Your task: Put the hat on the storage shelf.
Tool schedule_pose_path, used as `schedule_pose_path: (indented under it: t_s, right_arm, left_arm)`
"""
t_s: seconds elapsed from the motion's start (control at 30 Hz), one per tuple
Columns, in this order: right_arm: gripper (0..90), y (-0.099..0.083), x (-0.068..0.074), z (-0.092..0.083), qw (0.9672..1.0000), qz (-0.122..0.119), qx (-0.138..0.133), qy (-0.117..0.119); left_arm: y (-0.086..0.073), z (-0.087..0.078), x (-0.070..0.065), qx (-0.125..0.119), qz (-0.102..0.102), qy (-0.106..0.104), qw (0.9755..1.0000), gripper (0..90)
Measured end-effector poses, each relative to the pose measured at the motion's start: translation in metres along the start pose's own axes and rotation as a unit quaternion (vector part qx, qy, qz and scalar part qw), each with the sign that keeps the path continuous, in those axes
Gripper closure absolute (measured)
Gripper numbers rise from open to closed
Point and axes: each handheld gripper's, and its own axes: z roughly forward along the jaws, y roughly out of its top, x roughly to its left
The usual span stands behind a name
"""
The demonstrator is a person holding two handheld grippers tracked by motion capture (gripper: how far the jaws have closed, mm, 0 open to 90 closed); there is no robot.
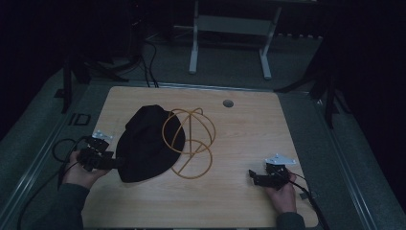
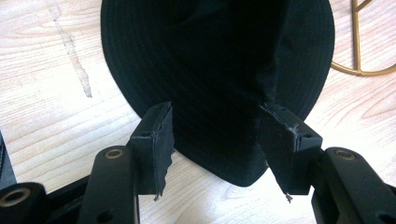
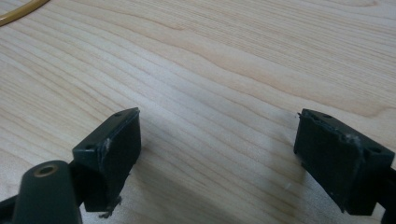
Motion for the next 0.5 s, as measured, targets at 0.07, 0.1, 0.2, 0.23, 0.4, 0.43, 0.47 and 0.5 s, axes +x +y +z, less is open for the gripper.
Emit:
schedule_pose_path:
  t_s: [0.07,0.1,0.2,0.23,0.4,0.43,0.47,0.5]
  right_arm:
    - [14.7,0.0,0.0,0.0,1.0,0.0,0.0,0.0]
    - [14.7,0.0,0.0,0.0,1.0,0.0,0.0,0.0]
    - [14.7,0.0,0.0,0.0,1.0,0.0,0.0,0.0]
    - [14.7,0.0,0.0,0.0,1.0,-0.001,0.0,0.0]
    - [14.7,0.0,0.0,0.0,1.0,-0.001,0.0,0.001]
    - [14.7,0.0,0.0,0.0,1.0,-0.001,0.0,0.001]
    - [14.6,0.0,0.0,0.0,1.0,-0.001,0.0,0.001]
    - [14.7,0.0,0.0,0.0,1.0,-0.001,0.0,0.001]
  left_arm:
    - [0.003,0.001,-0.001,0.005,0.003,0.0,1.0,45.3]
    - [0.005,0.001,-0.002,0.009,0.005,-0.002,0.9999,45.3]
    - [0.01,0.001,-0.004,0.016,0.005,-0.003,0.9999,45.3]
    - [0.012,0.001,-0.004,0.017,0.005,-0.004,0.9998,45.3]
    - [0.02,0.003,-0.008,0.022,0.009,-0.012,0.9996,47.9]
    - [0.021,0.003,-0.008,0.024,0.011,-0.013,0.9996,48.0]
    - [0.022,0.004,-0.009,0.025,0.011,-0.012,0.9996,48.1]
    - [0.024,0.005,-0.009,0.028,0.012,-0.012,0.9995,48.3]
